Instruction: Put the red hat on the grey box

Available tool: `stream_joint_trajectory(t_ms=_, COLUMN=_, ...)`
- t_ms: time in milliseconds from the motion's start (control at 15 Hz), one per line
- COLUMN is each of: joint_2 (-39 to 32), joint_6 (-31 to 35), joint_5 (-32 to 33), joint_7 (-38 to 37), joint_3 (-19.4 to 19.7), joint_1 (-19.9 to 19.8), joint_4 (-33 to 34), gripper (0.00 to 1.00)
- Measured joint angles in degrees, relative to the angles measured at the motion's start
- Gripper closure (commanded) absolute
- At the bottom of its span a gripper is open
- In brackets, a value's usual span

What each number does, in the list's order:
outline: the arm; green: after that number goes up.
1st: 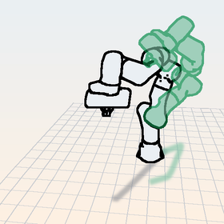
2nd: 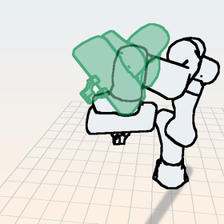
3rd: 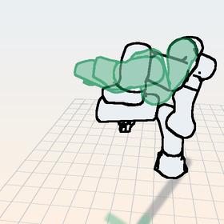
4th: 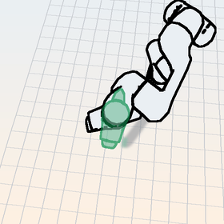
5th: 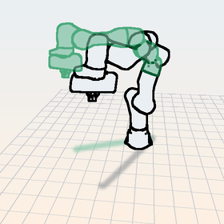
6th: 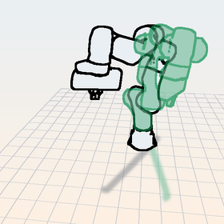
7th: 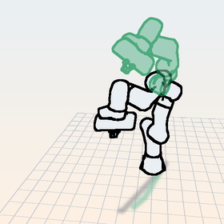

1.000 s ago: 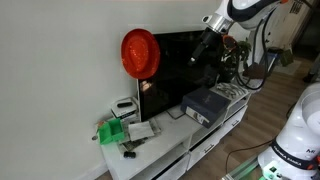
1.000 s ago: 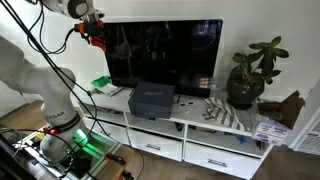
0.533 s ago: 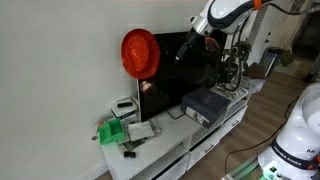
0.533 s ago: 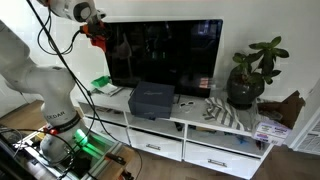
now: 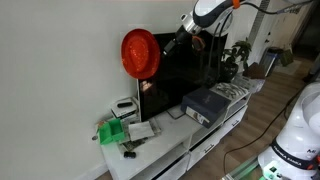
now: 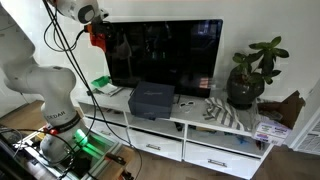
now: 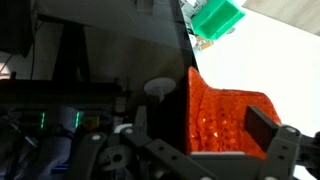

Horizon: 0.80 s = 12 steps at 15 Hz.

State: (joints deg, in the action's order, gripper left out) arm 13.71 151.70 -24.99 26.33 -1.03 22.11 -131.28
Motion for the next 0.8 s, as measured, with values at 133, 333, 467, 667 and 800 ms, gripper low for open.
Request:
stream_joint_trajectory(t_ms=133, joint_2=-1.55, joint_6=0.78, joint_5=-2.59, joint_7=1.88, joint_3=-0.15, joint_1=0.31, joint_4=1.54, gripper=0.0)
stream_joint_trajectory(t_ms=333, joint_2=-3.7, joint_6=1.96, joint_5=-6.11, joint_7=5.32, joint_3=-0.42, joint_1=0.33, joint_4=3.54, gripper=0.12)
stream_joint_trajectory(t_ms=467, joint_2=-5.0, joint_6=2.12, joint_5=-8.56, joint_7=7.83, joint_3=-0.52, joint_1=0.31, joint_4=4.75, gripper=0.3)
stream_joint_trajectory(t_ms=667, joint_2=-6.71, joint_6=2.29, joint_5=-11.26, joint_7=11.06, joint_3=-1.11, joint_1=-0.1, joint_4=6.41, gripper=0.53)
stream_joint_trajectory(t_ms=800, joint_2=-7.69, joint_6=2.31, joint_5=-12.24, joint_7=12.75, joint_3=-1.08, joint_1=-0.01, joint_4=7.28, gripper=0.72)
